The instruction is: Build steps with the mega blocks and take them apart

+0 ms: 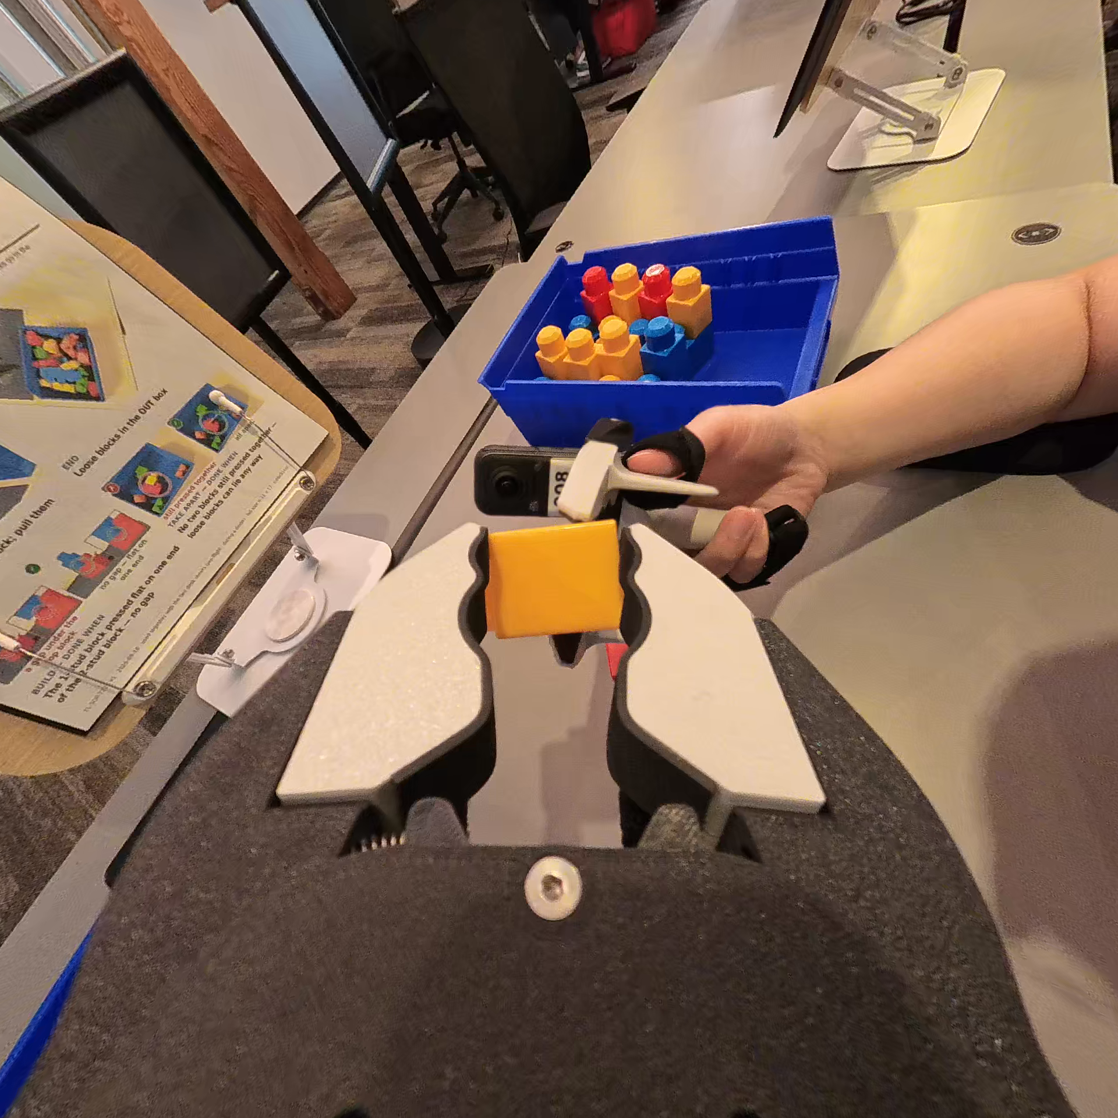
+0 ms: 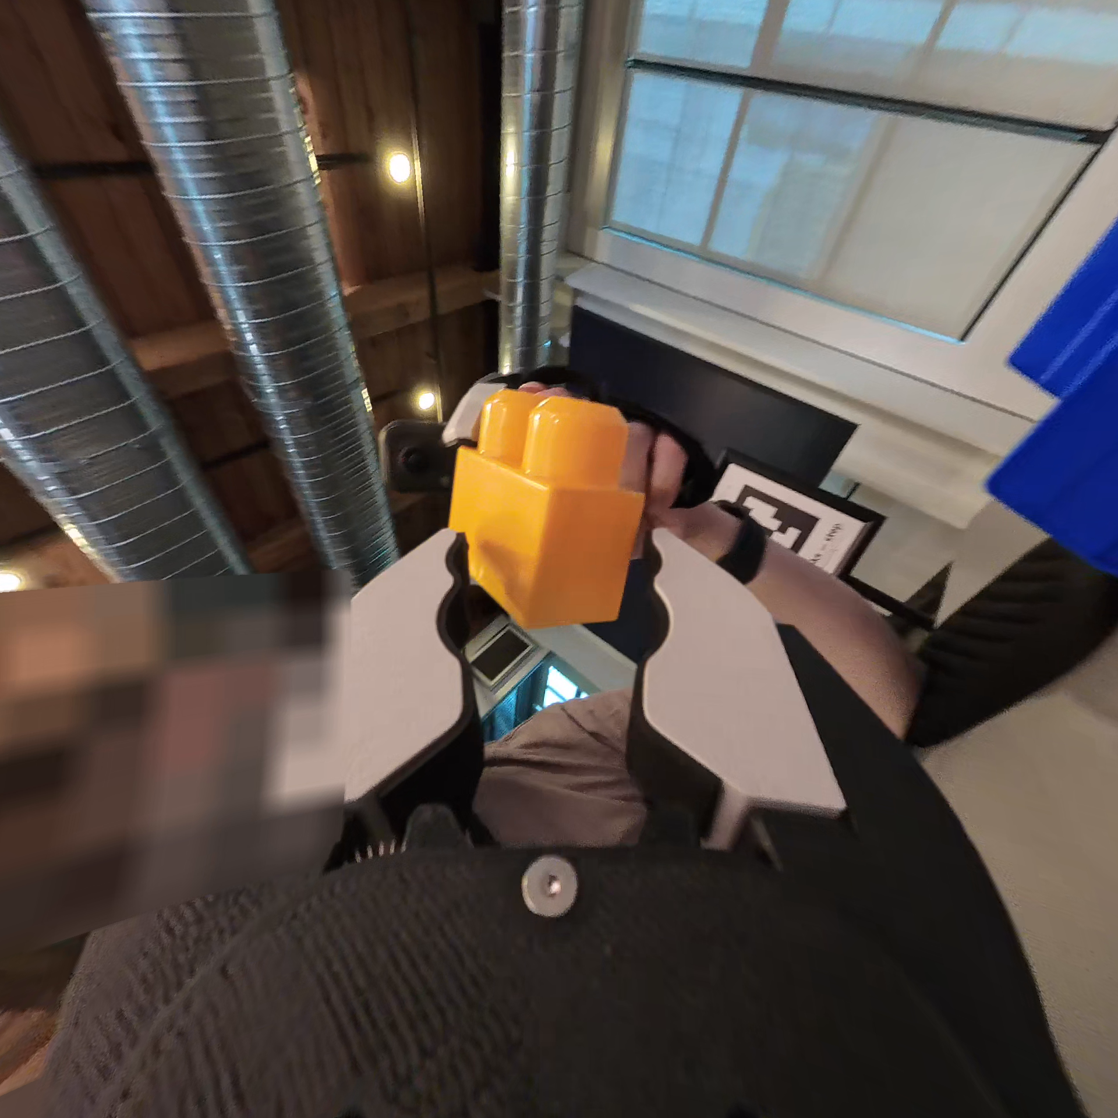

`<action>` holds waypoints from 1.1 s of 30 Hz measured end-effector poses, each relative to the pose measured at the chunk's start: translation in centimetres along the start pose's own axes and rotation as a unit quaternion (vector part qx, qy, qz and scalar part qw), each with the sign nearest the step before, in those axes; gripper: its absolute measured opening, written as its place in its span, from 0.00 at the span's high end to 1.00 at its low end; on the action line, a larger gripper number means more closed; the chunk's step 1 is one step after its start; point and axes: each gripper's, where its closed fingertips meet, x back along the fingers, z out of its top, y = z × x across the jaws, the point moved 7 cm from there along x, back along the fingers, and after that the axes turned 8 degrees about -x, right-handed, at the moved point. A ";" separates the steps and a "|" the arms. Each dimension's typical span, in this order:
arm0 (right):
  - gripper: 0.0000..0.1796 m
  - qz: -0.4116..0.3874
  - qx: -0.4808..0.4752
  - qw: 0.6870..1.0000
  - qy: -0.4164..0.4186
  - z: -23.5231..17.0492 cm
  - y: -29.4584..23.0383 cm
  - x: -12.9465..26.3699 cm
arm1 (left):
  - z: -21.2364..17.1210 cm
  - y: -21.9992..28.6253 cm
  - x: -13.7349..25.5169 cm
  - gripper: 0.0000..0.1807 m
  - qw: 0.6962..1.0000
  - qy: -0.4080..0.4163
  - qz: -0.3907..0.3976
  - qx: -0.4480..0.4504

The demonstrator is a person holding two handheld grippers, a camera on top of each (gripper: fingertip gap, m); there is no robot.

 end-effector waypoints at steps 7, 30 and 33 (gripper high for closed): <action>0.76 0.015 0.027 1.000 -0.004 0.0 -0.6 0.2 | 0.3 0.0 0.7 0.77 1.000 0.013 0.008 -0.008; 0.79 -0.148 0.280 0.948 0.017 1.4 -4.7 1.7 | -1.1 -2.3 1.5 0.60 0.990 0.021 0.056 0.125; 0.79 -0.197 0.396 0.897 0.015 1.3 -6.2 1.7 | -1.5 -2.5 0.6 0.67 0.974 0.063 -0.011 0.217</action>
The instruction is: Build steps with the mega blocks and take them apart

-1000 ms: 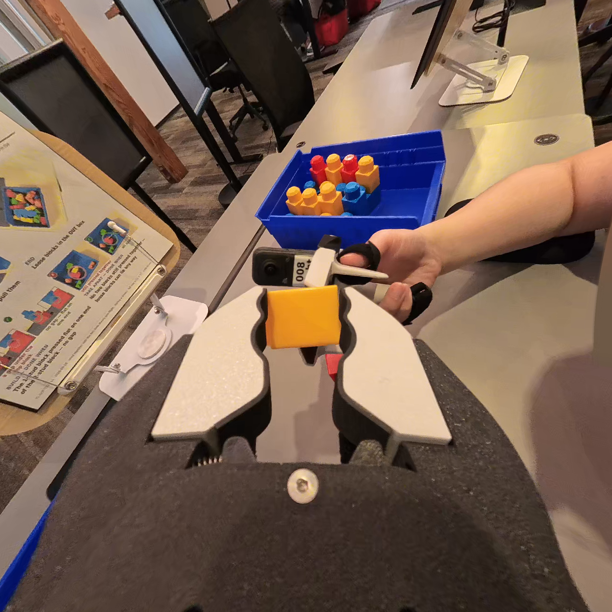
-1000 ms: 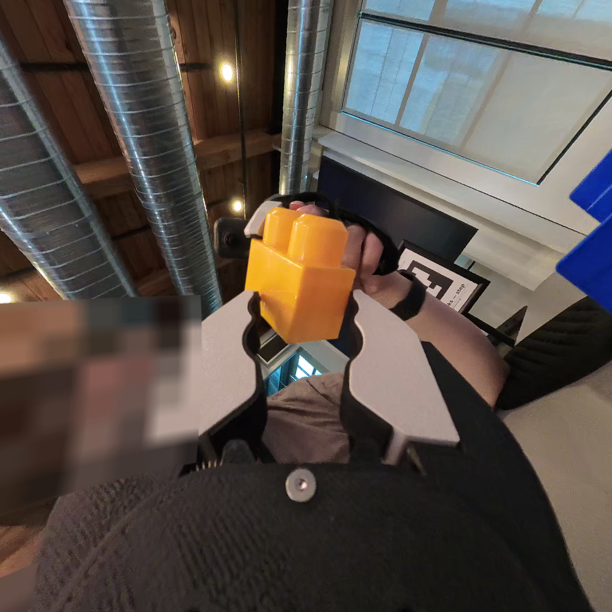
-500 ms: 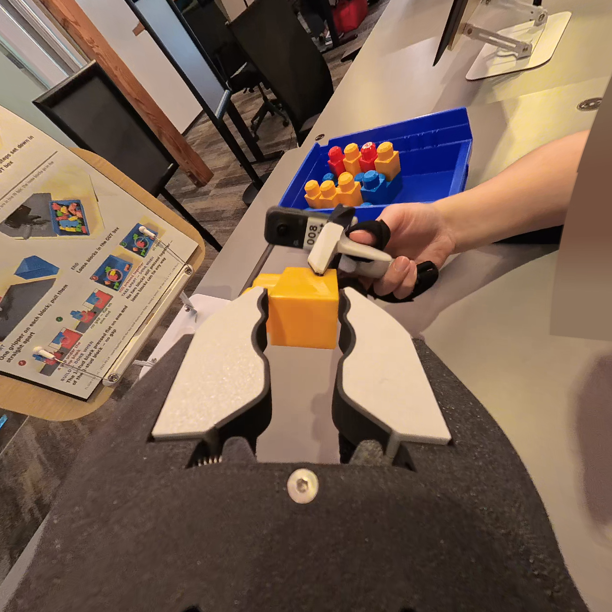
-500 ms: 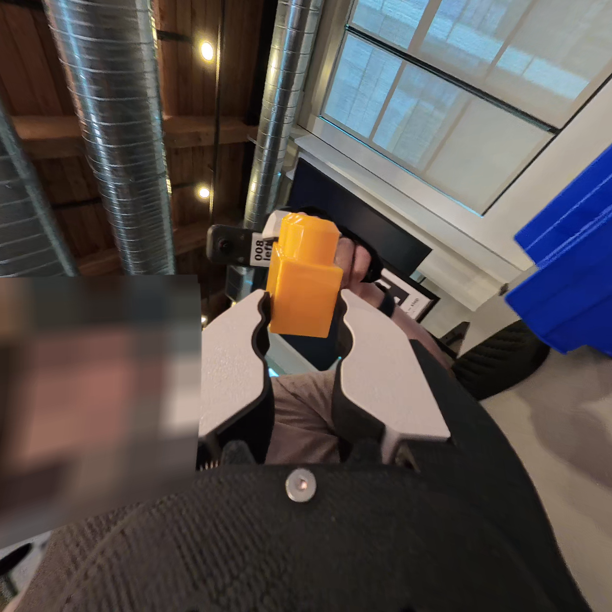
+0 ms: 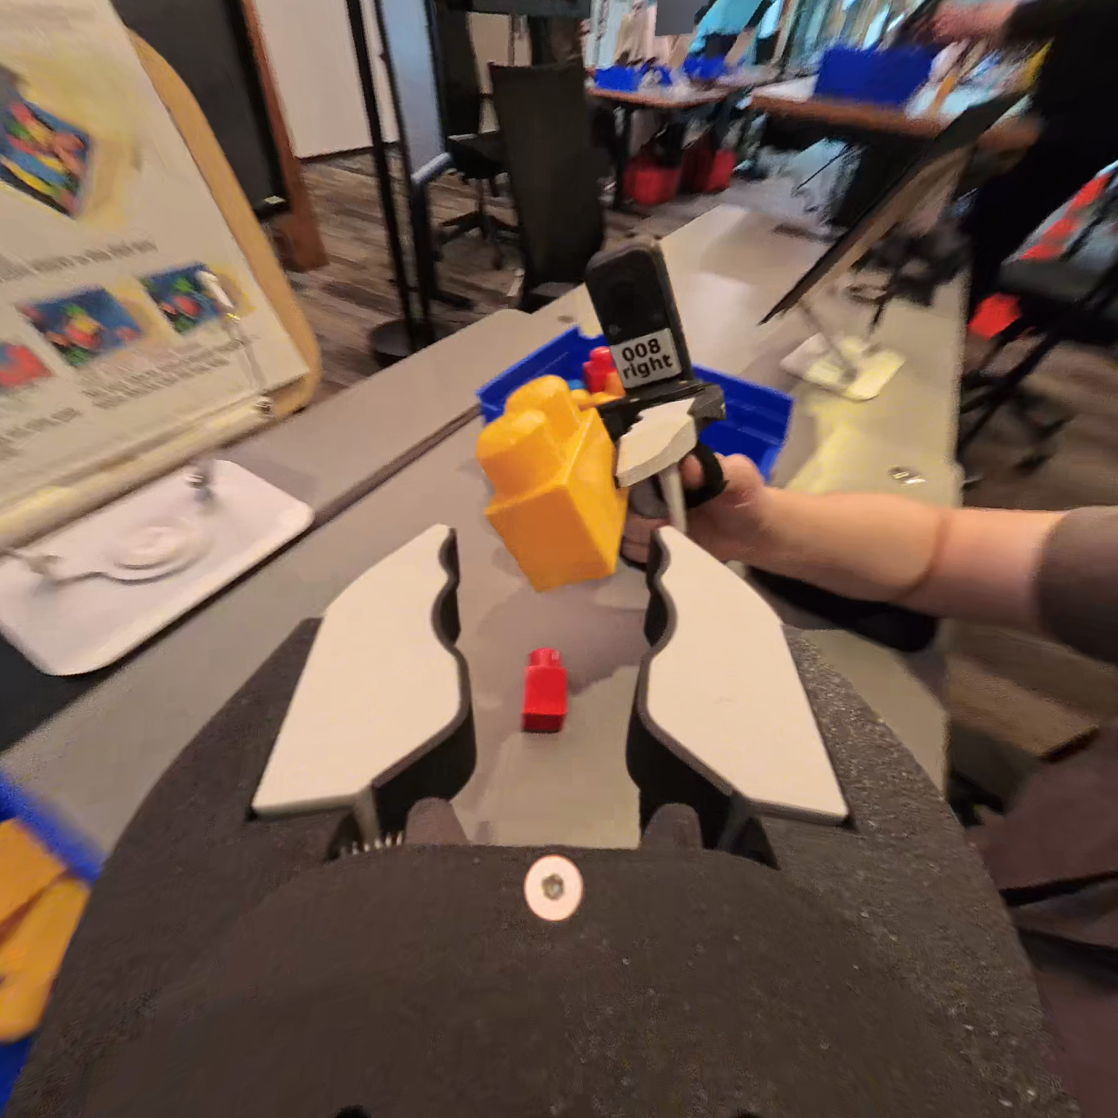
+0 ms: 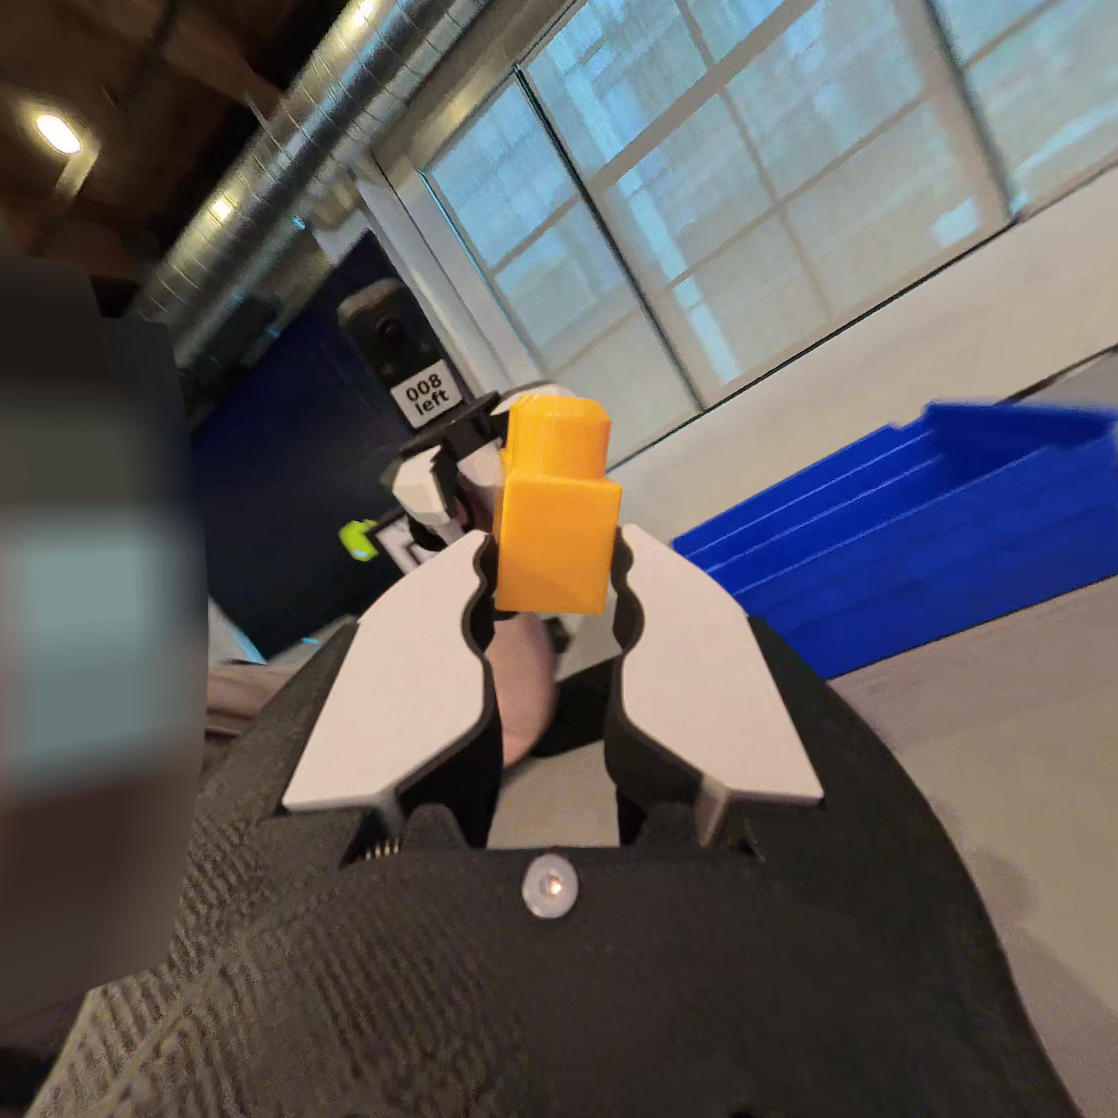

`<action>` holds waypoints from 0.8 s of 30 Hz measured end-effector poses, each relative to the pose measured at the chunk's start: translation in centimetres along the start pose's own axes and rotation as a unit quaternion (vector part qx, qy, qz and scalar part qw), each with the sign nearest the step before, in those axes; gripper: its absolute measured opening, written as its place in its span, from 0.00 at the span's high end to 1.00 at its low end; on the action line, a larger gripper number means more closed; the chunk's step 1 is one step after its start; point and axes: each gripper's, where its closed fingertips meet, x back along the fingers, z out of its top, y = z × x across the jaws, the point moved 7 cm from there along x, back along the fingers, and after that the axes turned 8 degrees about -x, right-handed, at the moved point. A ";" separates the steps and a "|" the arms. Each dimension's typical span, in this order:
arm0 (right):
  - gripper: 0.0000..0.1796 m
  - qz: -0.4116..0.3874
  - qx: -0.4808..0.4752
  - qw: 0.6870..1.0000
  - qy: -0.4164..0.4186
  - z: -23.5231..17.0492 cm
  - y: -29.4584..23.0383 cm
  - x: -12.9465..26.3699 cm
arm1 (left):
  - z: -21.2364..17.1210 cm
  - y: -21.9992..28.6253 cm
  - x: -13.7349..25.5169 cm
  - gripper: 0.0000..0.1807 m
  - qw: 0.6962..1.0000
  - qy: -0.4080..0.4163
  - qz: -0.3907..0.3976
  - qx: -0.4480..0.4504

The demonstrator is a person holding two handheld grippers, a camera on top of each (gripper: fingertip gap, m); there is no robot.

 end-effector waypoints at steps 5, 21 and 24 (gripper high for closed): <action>0.79 -0.044 0.145 0.988 0.001 0.7 -2.0 0.2 | -0.9 0.0 -2.3 0.70 0.995 0.036 -0.067 0.069; 0.80 -0.010 0.249 0.968 -0.025 0.7 -4.1 0.1 | -0.1 2.3 -2.6 0.80 0.992 0.068 -0.070 -0.081; 0.80 -0.008 0.277 0.960 -0.037 0.8 -4.6 0.3 | 0.1 3.0 -2.5 0.80 0.990 0.058 -0.051 -0.122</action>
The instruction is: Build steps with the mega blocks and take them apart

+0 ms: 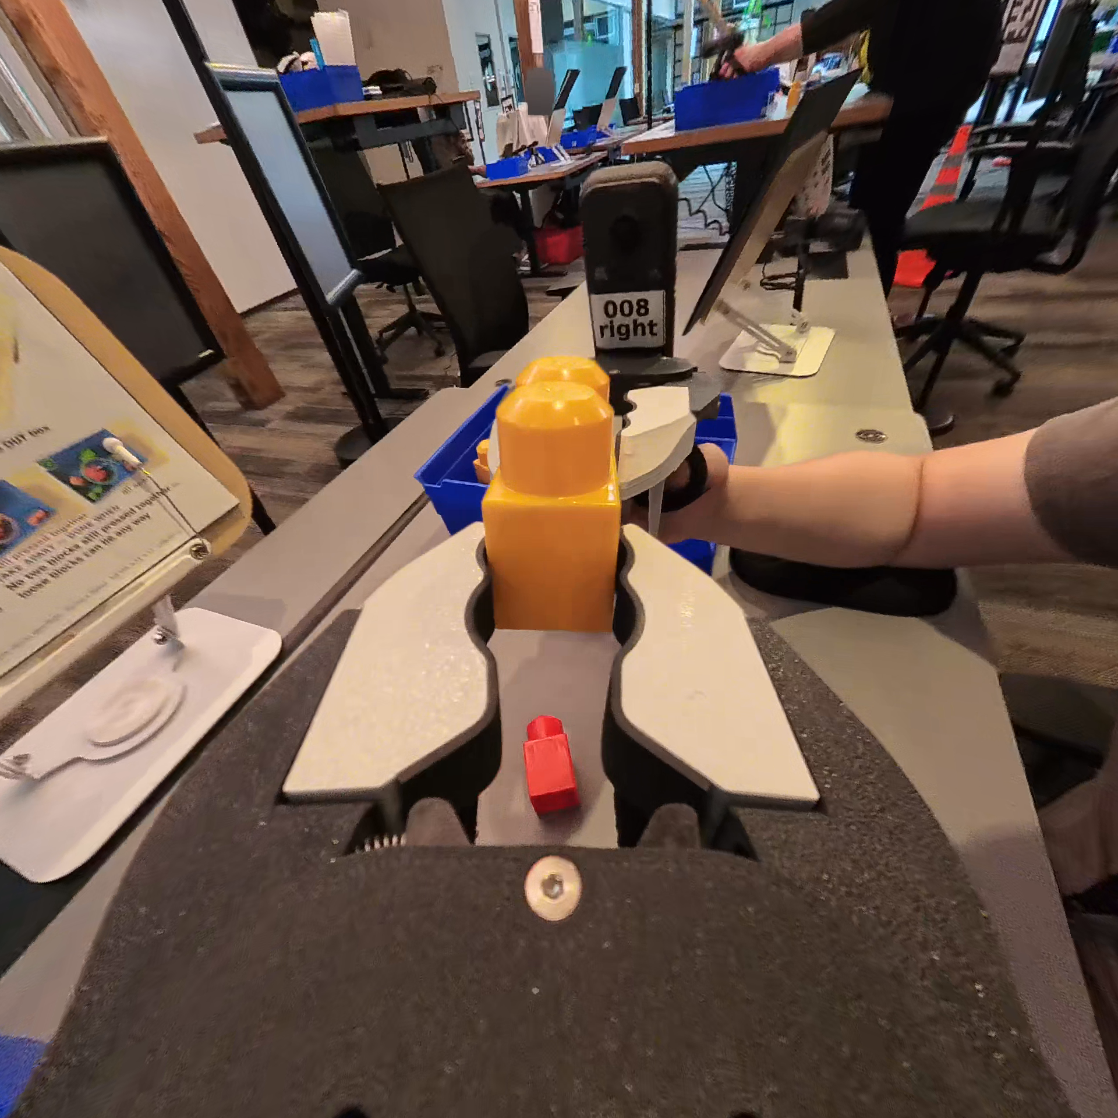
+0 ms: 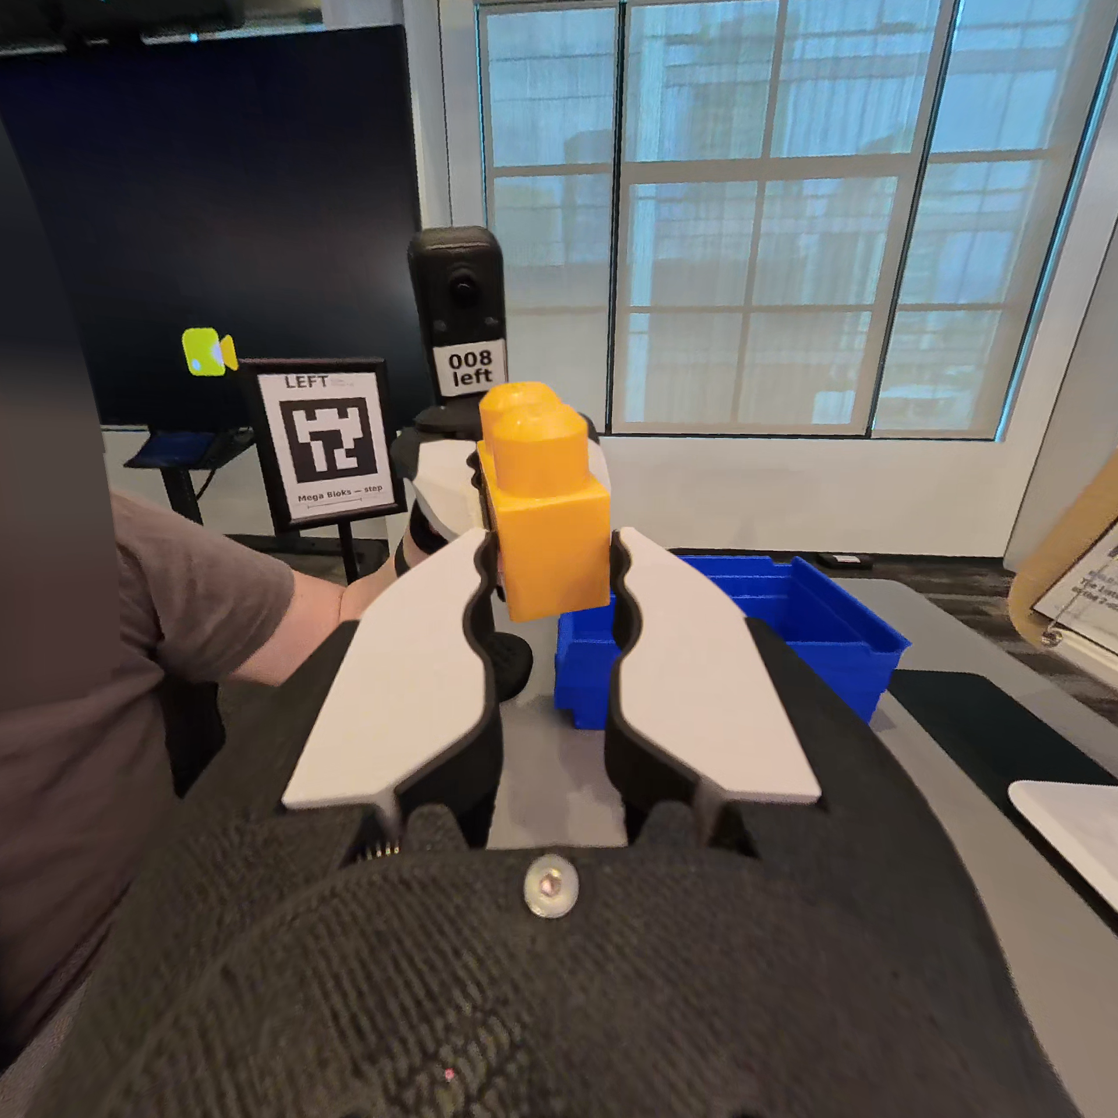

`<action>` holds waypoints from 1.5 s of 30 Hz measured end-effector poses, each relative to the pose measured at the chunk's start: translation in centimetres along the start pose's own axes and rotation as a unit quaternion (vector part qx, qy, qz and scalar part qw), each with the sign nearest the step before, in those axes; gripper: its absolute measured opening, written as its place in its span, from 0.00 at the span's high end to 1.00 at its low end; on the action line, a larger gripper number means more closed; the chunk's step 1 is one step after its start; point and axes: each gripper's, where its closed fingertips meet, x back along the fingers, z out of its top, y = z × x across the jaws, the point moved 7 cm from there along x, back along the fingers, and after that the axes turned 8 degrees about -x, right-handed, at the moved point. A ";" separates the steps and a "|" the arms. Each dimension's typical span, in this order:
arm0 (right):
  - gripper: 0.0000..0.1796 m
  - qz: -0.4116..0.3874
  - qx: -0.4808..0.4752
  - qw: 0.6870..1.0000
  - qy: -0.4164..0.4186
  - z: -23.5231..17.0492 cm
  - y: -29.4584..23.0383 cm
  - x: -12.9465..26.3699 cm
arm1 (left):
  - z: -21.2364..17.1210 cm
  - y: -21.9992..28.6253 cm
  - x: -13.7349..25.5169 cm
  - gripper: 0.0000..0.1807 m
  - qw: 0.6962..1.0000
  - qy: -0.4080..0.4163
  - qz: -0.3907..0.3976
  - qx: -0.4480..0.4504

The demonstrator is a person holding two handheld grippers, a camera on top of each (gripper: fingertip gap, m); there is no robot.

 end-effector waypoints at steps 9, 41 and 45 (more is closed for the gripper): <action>0.80 0.005 0.062 0.998 -0.001 0.3 -0.9 0.1 | 0.0 0.7 0.0 0.80 1.000 -0.013 -0.014 -0.016; 0.74 -0.045 0.124 0.990 -0.056 0.2 -0.3 0.8 | 1.0 -1.4 2.9 0.79 1.000 0.014 0.025 -0.012; 0.73 -0.067 0.107 0.957 -0.260 -3.2 1.8 1.6 | 2.2 -2.8 6.2 0.79 0.997 0.044 0.058 -0.002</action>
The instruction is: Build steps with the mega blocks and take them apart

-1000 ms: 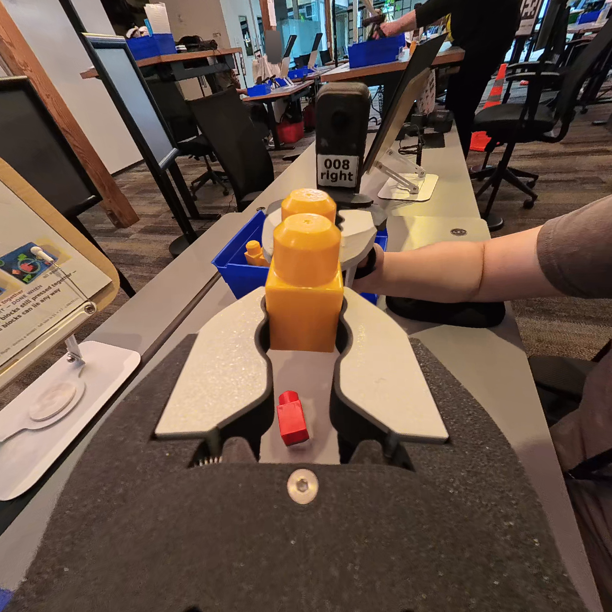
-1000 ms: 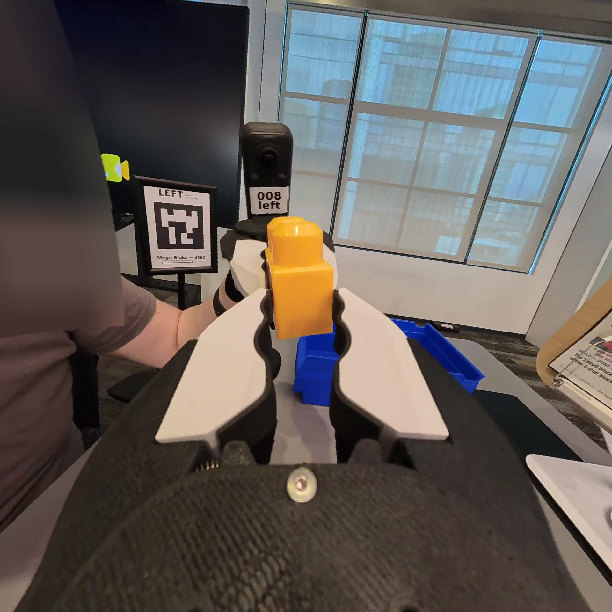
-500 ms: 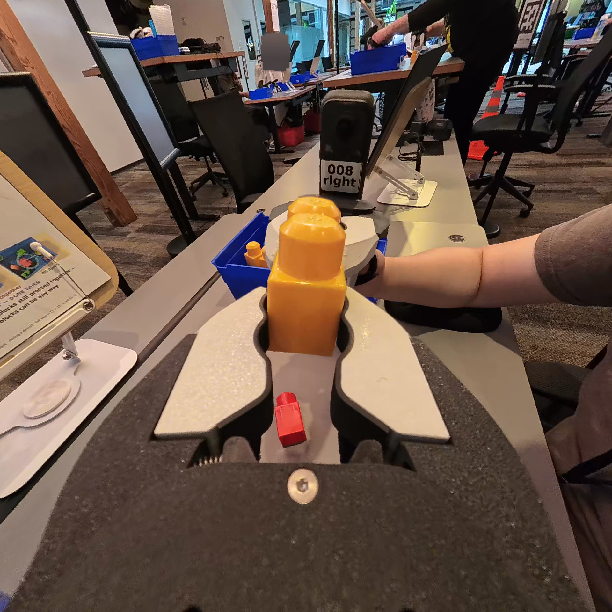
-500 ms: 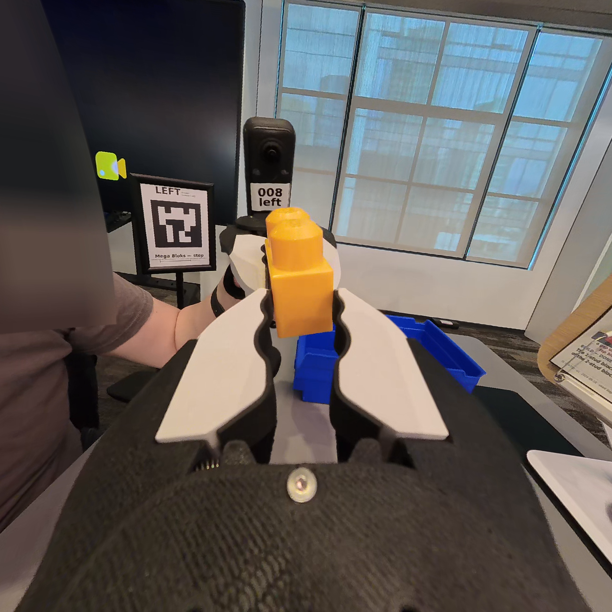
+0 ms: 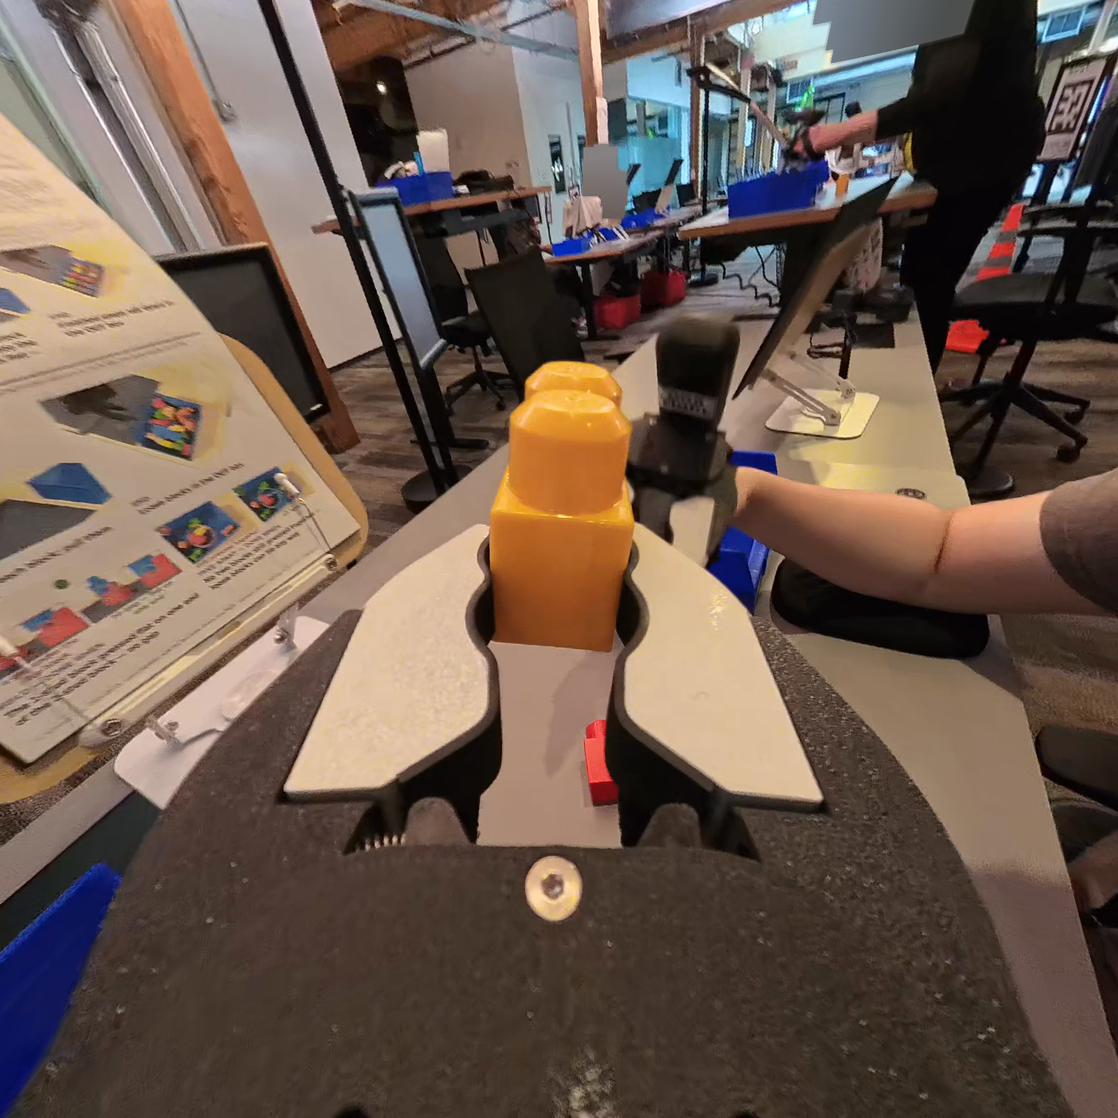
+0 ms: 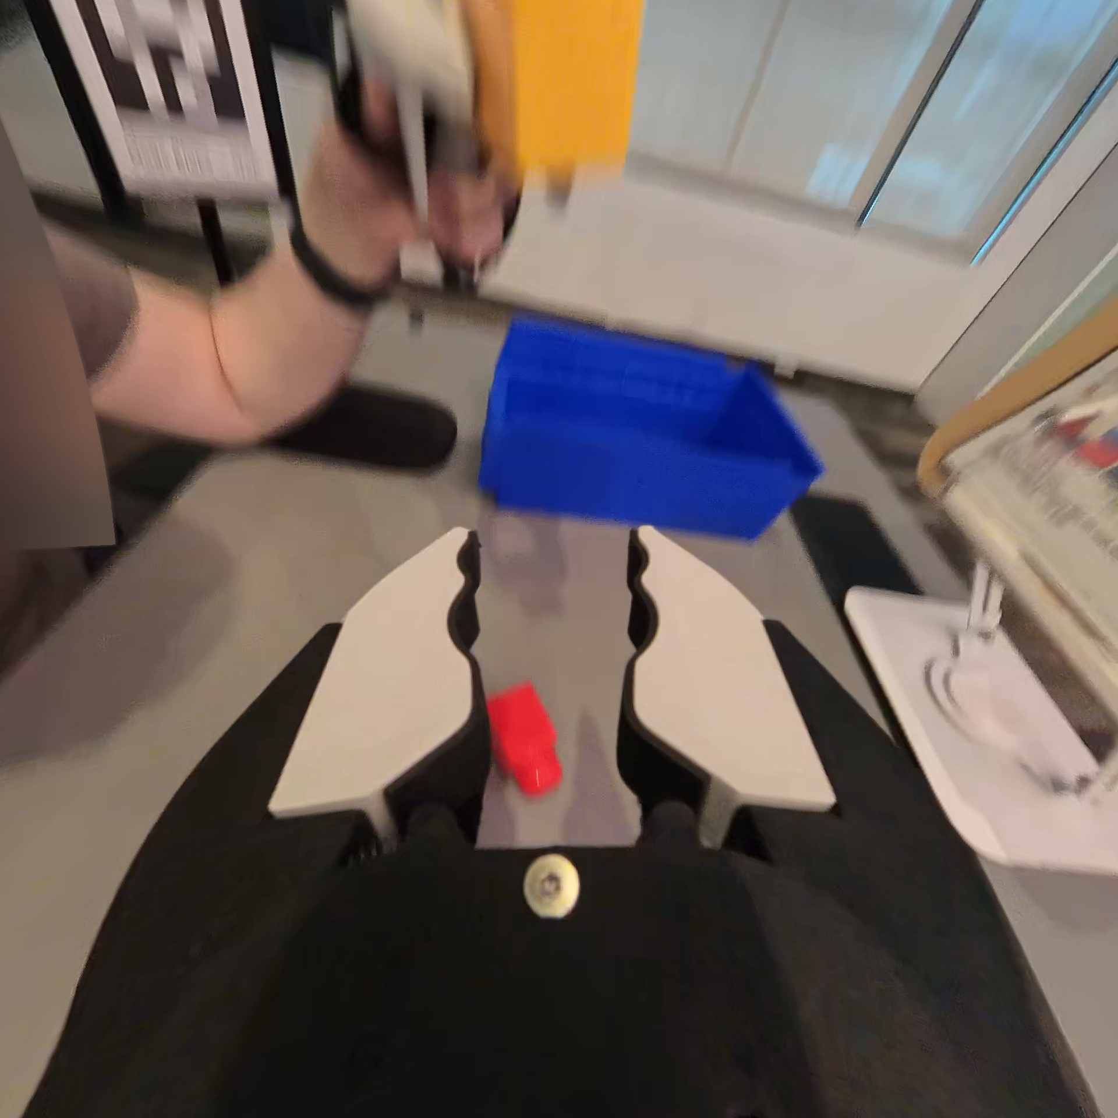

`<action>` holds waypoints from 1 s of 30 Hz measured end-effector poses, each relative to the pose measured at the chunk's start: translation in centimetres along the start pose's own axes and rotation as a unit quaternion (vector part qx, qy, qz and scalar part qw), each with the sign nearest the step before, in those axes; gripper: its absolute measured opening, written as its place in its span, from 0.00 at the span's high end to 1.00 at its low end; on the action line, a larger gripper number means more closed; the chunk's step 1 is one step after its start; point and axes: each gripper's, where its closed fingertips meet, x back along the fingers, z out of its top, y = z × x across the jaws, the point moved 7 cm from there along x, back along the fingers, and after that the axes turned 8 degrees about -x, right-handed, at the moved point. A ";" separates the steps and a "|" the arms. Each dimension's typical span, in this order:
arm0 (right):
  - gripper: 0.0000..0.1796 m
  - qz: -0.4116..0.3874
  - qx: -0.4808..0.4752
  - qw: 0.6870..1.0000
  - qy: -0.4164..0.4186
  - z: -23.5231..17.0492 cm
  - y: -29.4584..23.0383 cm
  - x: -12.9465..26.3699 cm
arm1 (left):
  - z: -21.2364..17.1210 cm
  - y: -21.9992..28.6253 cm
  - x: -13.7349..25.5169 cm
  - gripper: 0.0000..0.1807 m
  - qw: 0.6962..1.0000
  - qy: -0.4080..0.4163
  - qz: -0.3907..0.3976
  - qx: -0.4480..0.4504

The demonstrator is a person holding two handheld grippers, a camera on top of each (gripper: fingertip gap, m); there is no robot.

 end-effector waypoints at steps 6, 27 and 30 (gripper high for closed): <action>0.76 0.002 0.085 0.964 -0.252 -7.0 0.1 -2.9 | 1.1 -1.1 2.5 0.79 0.999 0.015 0.028 -0.009; 0.80 -0.057 -0.069 0.932 -0.351 -7.1 -1.1 -4.7 | -1.3 -2.9 1.1 0.79 0.999 -0.033 0.030 0.017; 0.80 -0.079 -0.195 0.932 -0.296 -6.6 -0.8 -4.3 | -2.0 -3.8 1.2 0.79 0.997 -0.046 0.047 0.029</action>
